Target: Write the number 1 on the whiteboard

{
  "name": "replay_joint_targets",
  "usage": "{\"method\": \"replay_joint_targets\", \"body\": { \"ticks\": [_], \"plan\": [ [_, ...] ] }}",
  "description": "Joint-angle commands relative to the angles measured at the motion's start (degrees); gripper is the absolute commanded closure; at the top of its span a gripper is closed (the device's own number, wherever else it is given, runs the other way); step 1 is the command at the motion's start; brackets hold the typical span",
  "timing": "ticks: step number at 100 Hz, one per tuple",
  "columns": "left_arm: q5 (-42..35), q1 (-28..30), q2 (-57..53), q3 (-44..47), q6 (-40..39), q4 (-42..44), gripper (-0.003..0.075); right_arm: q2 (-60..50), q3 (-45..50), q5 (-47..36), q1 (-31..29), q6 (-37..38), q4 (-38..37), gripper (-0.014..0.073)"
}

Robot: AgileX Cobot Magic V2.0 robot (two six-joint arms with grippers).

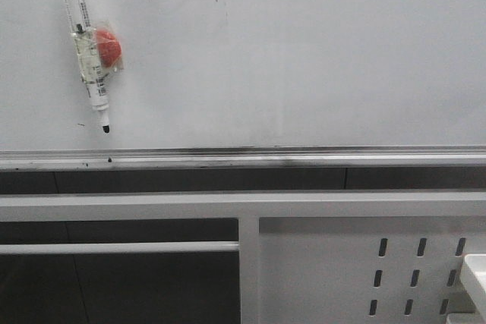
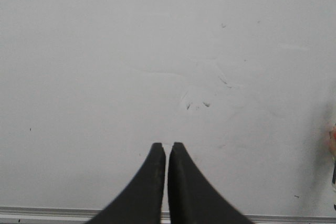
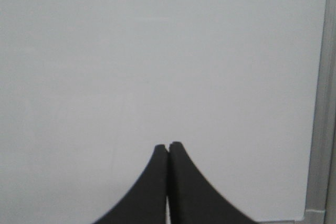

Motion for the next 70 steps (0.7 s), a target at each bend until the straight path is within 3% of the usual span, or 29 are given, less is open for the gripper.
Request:
{"method": "replay_joint_targets", "body": {
  "ticks": [1, 11, 20, 34, 41, 49, 70],
  "plan": [
    [-5.87, -0.50, -1.34, 1.96, -0.07, -0.75, 0.0740, -1.01, 0.79, -7.26, -0.36, 0.05, -0.43, 0.0663],
    [-10.18, -0.50, -1.34, 1.36, -0.07, -0.75, 0.0740, -1.01, 0.72, -10.59, -0.36, 0.54, 1.07, 0.0663],
    [-7.69, -0.50, -1.23, -1.21, -0.53, -0.88, 0.0740, -1.01, -1.65, -11.05, -0.36, 5.01, 5.59, 0.0663],
    [7.81, -0.50, 0.82, -9.36, -0.53, -2.26, 0.0740, -0.05, -13.20, 12.20, -0.36, 5.83, 5.73, 0.0663],
    [11.43, -0.50, 3.09, -13.40, -0.53, -3.39, 0.0740, 2.14, -18.81, 21.16, -0.36, 5.83, 6.38, 0.0663],
    [8.83, -0.50, 5.20, -16.21, -0.53, -6.78, 0.0740, 4.49, -23.40, 25.86, -0.36, 5.83, 8.19, 0.0663],
    [-4.01, -0.50, 6.34, -17.12, -0.08, -8.05, 0.0740, 6.42, -25.88, 22.91, -0.36, 5.83, 11.55, 0.0663]
  ]
}}
